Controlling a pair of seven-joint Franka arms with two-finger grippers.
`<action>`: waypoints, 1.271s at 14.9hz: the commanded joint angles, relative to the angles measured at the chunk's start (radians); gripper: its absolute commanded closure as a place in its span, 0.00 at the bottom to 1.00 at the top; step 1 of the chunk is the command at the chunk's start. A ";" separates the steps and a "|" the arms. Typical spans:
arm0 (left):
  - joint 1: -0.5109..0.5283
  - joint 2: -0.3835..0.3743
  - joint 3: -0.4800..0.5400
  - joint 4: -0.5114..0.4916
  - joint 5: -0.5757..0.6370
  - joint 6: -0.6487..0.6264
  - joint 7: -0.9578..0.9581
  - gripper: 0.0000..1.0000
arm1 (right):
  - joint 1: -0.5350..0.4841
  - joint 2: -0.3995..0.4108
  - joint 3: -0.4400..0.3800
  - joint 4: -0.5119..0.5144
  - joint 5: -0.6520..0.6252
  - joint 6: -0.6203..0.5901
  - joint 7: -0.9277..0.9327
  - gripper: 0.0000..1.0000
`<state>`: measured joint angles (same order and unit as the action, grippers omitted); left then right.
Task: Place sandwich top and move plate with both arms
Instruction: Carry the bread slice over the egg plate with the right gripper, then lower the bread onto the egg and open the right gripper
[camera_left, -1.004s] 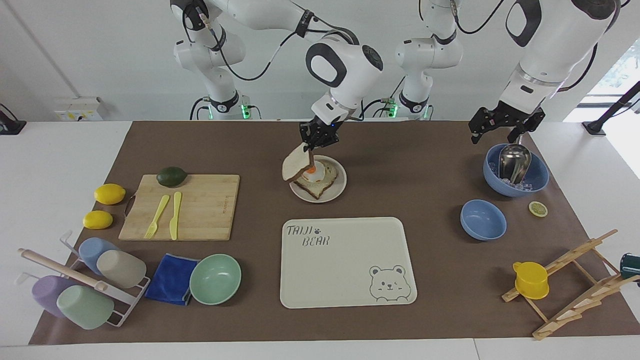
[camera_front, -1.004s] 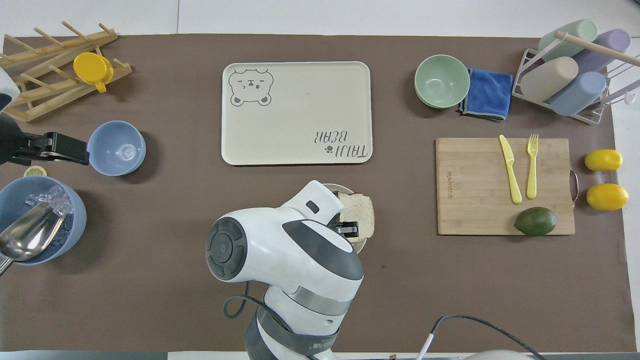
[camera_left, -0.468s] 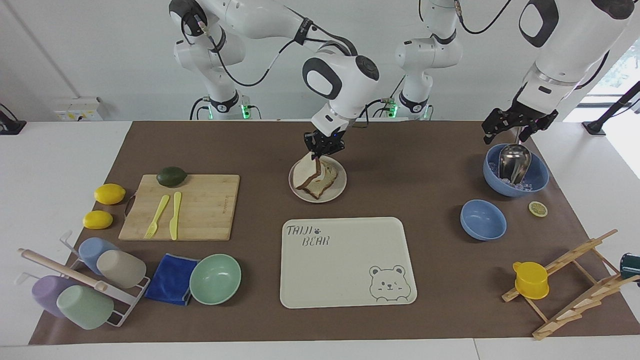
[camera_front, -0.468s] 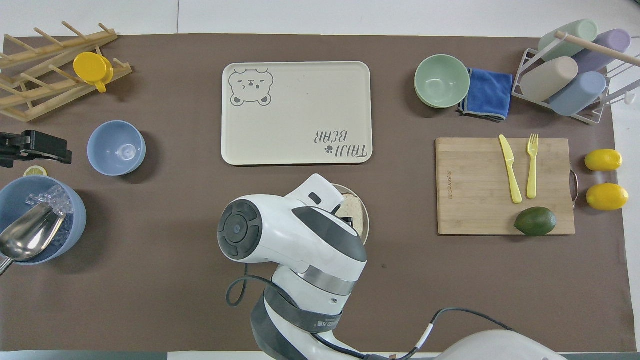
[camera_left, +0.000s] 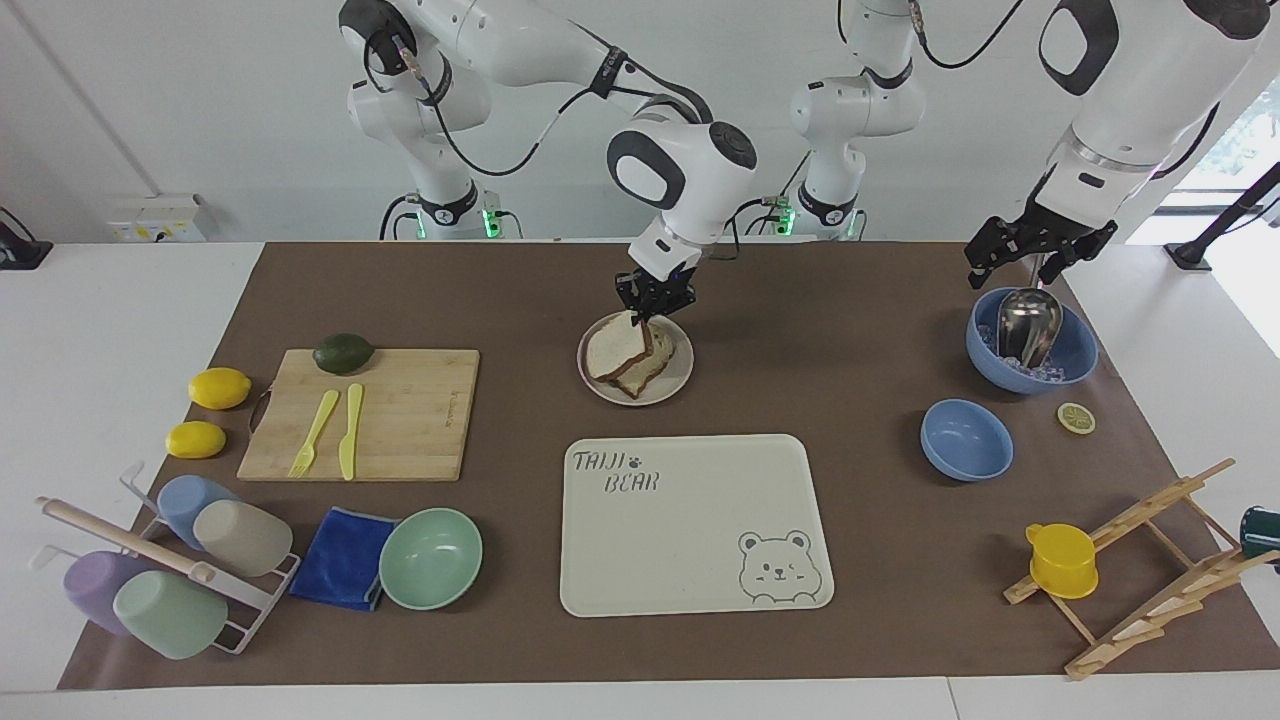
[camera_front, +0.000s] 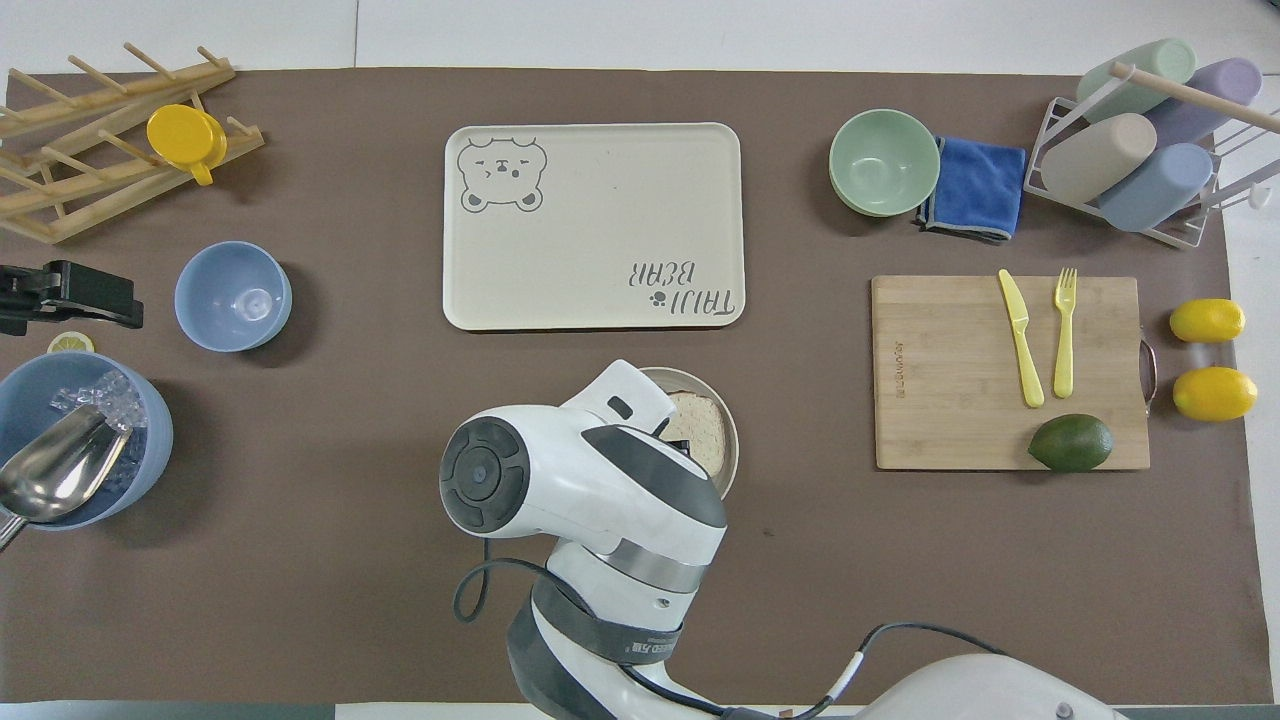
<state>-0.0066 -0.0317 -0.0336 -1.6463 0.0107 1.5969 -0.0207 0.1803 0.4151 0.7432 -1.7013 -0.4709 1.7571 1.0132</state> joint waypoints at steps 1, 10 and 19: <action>0.011 -0.027 -0.006 -0.032 0.003 0.017 -0.005 0.00 | -0.024 0.002 0.013 -0.017 0.057 0.068 0.019 0.79; 0.010 -0.028 -0.008 -0.041 0.003 0.029 -0.007 0.00 | -0.158 -0.015 0.065 0.070 0.196 0.062 0.002 0.00; -0.097 -0.079 -0.020 -0.257 -0.011 0.196 -0.074 0.00 | -0.468 -0.052 0.119 0.276 0.215 -0.291 -0.264 0.00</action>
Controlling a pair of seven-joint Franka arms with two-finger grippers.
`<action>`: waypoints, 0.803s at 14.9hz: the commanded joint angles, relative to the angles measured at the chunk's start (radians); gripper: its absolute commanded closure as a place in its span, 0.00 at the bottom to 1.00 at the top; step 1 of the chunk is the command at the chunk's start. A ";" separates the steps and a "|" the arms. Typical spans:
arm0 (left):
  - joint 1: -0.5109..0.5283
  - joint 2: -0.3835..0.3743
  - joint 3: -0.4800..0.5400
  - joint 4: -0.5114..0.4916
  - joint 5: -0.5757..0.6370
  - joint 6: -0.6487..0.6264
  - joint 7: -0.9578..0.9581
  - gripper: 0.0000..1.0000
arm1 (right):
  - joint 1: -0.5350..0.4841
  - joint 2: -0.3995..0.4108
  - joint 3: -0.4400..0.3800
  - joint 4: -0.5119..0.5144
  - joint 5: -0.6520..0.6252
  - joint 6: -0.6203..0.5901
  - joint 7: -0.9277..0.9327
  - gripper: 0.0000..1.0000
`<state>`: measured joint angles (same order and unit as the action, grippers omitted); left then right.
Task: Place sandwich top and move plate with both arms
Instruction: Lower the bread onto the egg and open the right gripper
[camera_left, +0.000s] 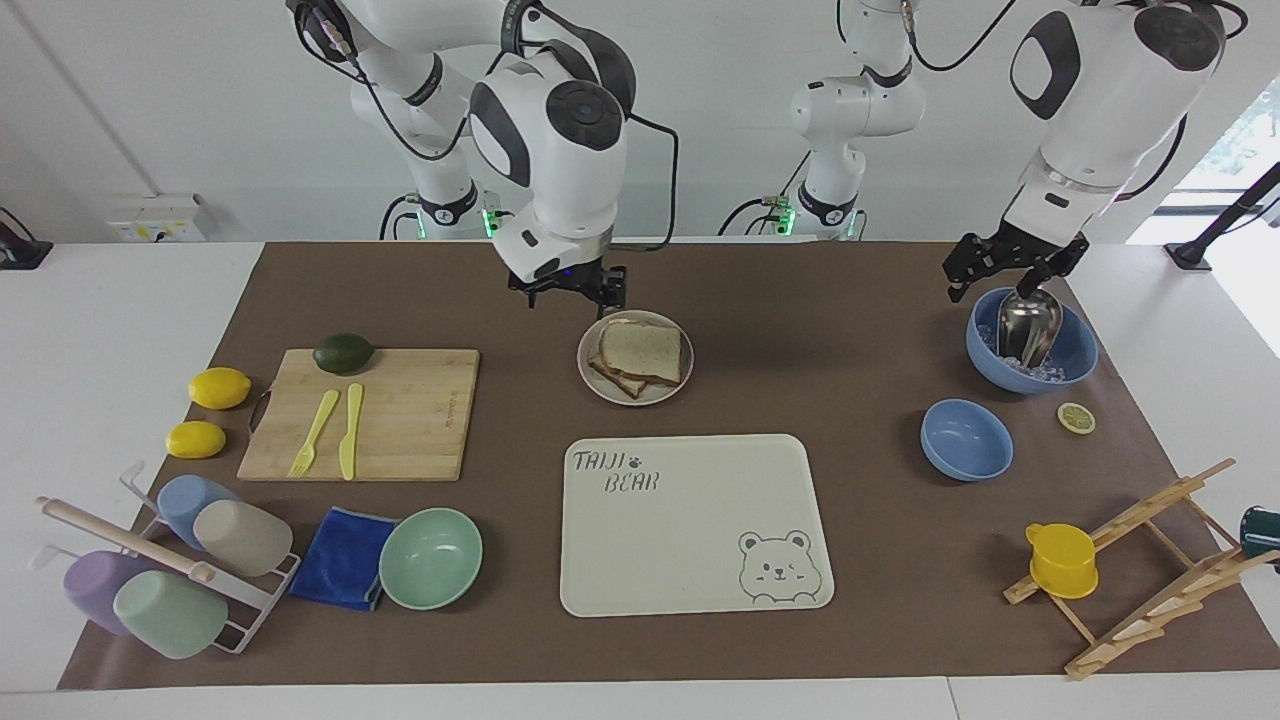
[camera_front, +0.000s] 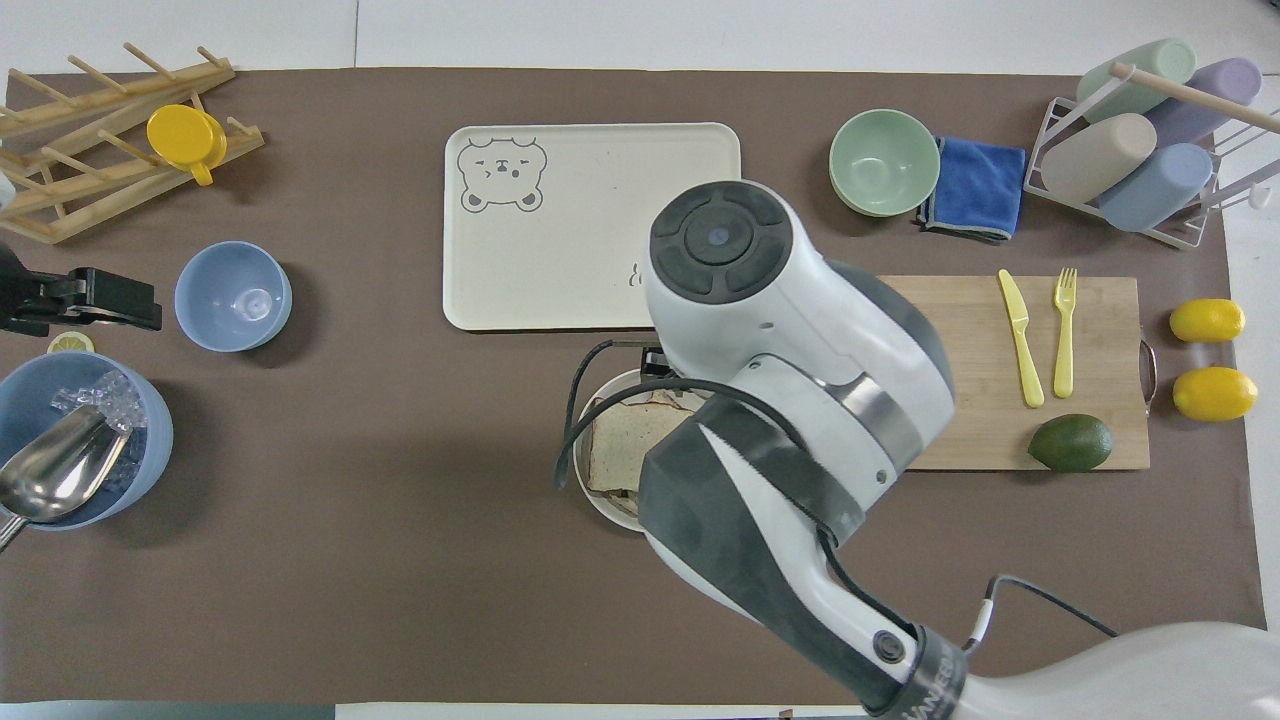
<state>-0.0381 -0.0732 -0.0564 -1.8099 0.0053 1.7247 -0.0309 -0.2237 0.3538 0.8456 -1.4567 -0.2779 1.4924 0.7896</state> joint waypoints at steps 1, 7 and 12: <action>-0.101 -0.040 0.003 -0.133 -0.023 0.119 -0.125 0.00 | -0.097 0.011 0.017 0.054 0.023 -0.029 -0.059 0.00; -0.334 0.002 0.003 -0.316 -0.094 0.353 -0.264 0.00 | -0.230 -0.012 0.087 0.042 0.069 0.020 -0.104 0.00; -0.445 0.091 0.003 -0.394 -0.119 0.572 -0.334 0.00 | -0.116 -0.085 -0.222 0.038 0.168 0.035 -0.313 0.00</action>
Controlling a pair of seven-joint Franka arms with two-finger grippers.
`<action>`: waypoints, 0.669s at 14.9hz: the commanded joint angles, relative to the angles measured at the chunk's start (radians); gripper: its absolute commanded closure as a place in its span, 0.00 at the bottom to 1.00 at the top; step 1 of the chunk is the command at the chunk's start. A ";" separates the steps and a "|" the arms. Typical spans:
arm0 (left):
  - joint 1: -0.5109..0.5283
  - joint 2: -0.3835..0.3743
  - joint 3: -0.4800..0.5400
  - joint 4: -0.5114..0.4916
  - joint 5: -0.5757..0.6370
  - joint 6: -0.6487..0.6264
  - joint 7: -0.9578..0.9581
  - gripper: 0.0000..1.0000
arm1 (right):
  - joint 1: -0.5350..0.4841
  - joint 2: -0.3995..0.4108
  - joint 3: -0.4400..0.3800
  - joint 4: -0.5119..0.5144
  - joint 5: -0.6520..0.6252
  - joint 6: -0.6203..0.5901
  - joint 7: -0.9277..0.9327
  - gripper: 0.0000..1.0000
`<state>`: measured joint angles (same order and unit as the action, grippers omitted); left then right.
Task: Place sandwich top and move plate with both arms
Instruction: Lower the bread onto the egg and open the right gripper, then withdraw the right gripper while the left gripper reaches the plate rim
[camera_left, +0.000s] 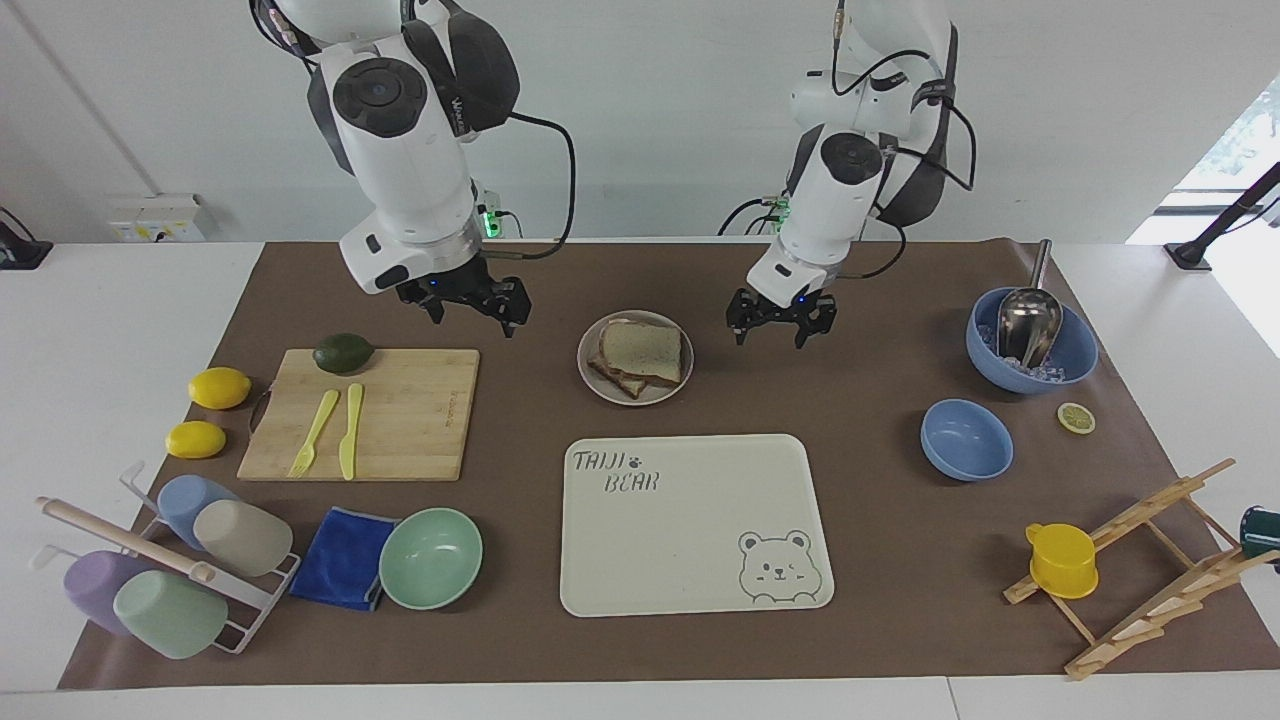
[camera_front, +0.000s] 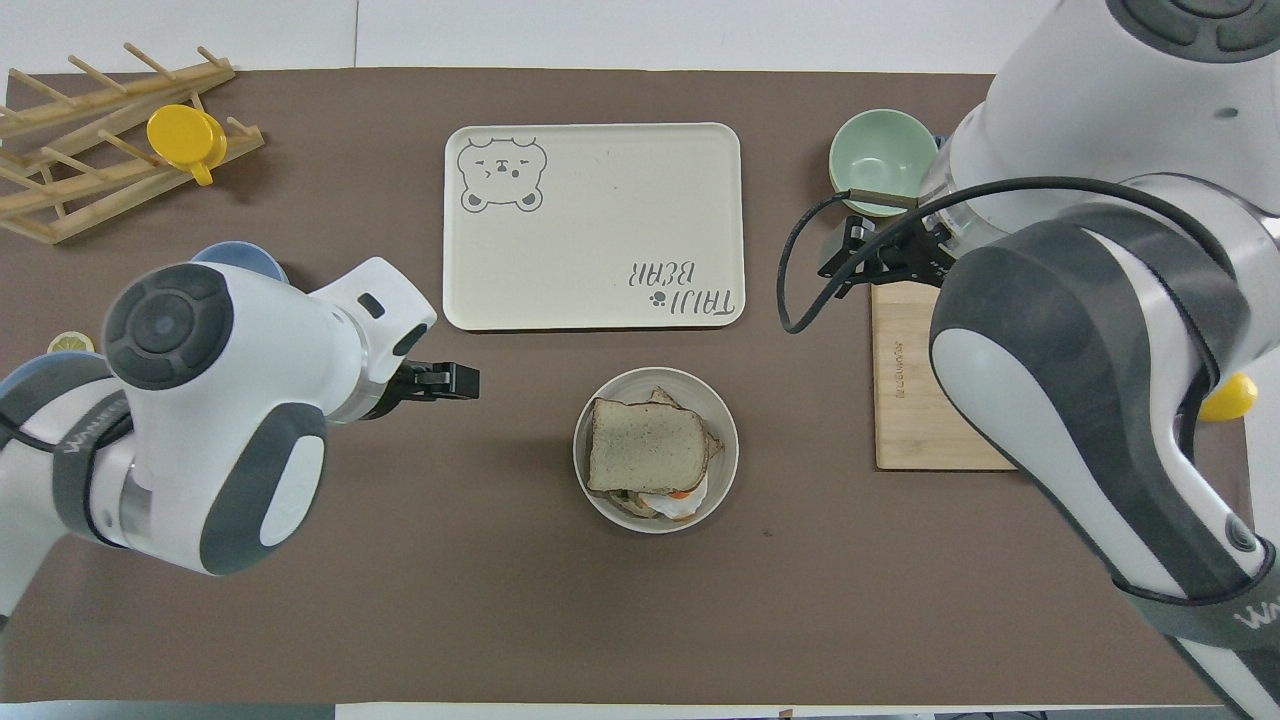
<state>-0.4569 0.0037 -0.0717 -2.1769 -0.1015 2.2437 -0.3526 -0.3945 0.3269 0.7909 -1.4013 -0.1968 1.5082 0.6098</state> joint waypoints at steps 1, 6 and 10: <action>-0.040 0.025 0.018 -0.035 -0.015 0.063 -0.012 0.00 | 0.081 -0.074 -0.265 -0.018 0.159 0.021 -0.201 0.00; -0.092 0.107 0.016 -0.052 -0.066 0.163 -0.012 0.04 | 0.292 -0.175 -0.650 -0.044 0.252 -0.046 -0.389 0.00; -0.114 0.131 0.016 -0.052 -0.067 0.189 -0.014 0.09 | 0.411 -0.221 -0.787 -0.062 0.252 -0.097 -0.415 0.00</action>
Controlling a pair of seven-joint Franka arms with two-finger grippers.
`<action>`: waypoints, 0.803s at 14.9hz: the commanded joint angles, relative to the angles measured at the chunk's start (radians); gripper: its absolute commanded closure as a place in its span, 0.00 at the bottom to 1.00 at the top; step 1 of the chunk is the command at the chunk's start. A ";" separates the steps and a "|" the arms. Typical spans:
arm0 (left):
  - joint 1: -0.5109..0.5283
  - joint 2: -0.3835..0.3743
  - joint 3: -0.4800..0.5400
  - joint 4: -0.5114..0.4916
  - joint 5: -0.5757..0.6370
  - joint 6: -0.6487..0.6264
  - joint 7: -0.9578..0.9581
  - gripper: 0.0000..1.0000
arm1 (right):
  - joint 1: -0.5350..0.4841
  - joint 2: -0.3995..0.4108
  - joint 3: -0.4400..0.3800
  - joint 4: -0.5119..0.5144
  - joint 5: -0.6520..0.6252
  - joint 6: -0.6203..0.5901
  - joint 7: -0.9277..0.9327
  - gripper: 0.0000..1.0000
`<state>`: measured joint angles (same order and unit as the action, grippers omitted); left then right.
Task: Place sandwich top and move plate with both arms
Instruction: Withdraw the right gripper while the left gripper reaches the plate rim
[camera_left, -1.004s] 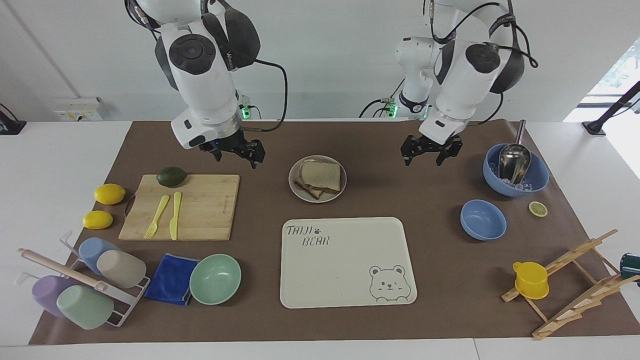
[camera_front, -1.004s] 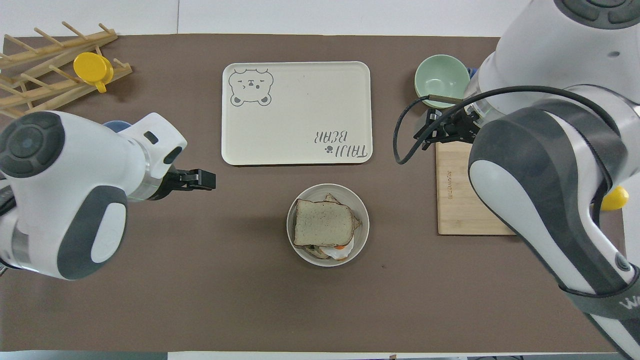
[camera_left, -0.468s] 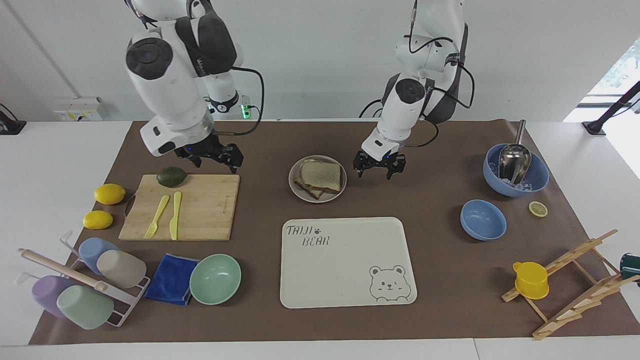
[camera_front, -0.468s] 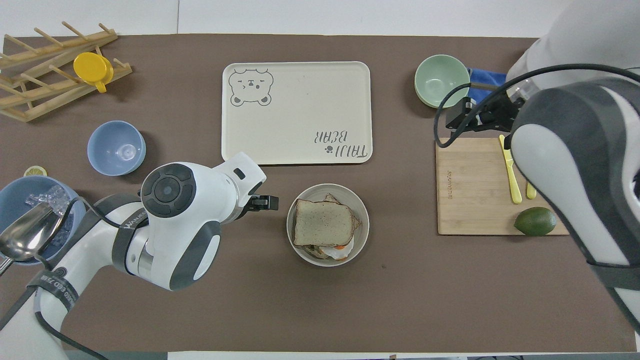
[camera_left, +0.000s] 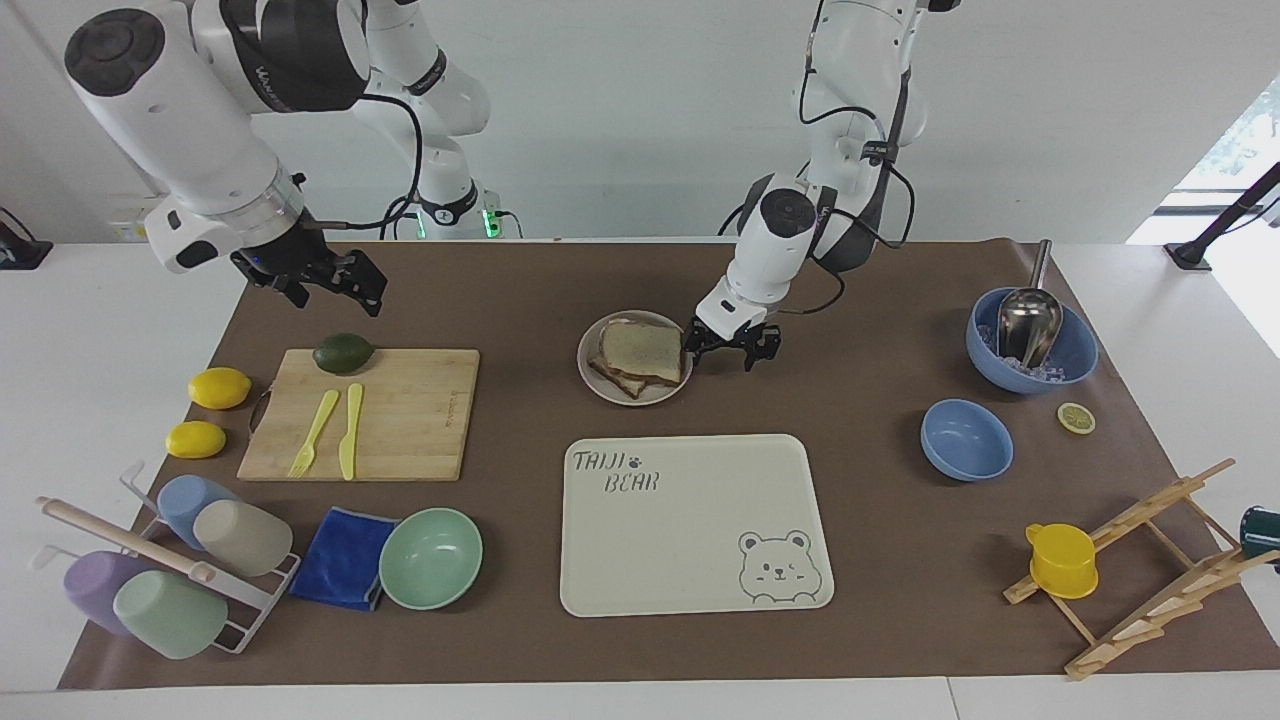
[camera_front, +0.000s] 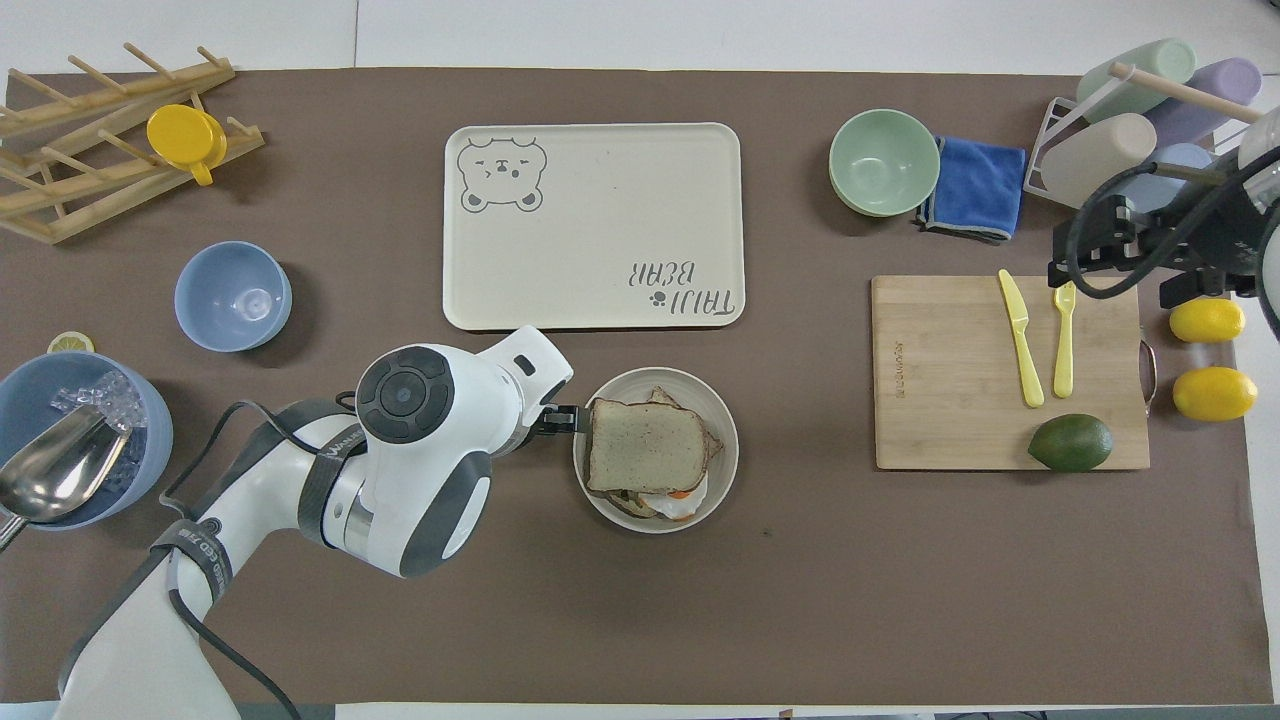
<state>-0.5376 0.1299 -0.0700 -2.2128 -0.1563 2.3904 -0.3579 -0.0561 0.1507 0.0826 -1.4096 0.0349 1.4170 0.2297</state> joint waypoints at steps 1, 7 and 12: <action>-0.033 0.010 0.015 -0.016 -0.015 0.044 -0.009 0.09 | 0.096 -0.060 -0.111 -0.084 0.020 -0.010 -0.077 0.00; -0.047 0.013 0.015 -0.019 -0.032 0.046 -0.009 0.19 | 0.134 -0.168 -0.178 -0.227 0.019 0.000 -0.132 0.00; -0.045 0.013 0.016 -0.019 -0.032 0.044 -0.009 0.25 | 0.065 -0.169 -0.178 -0.224 0.019 -0.001 -0.121 0.00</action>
<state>-0.5678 0.1457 -0.0663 -2.2144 -0.1786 2.4065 -0.3588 0.0389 0.0041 -0.0950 -1.6010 0.0350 1.3979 0.1245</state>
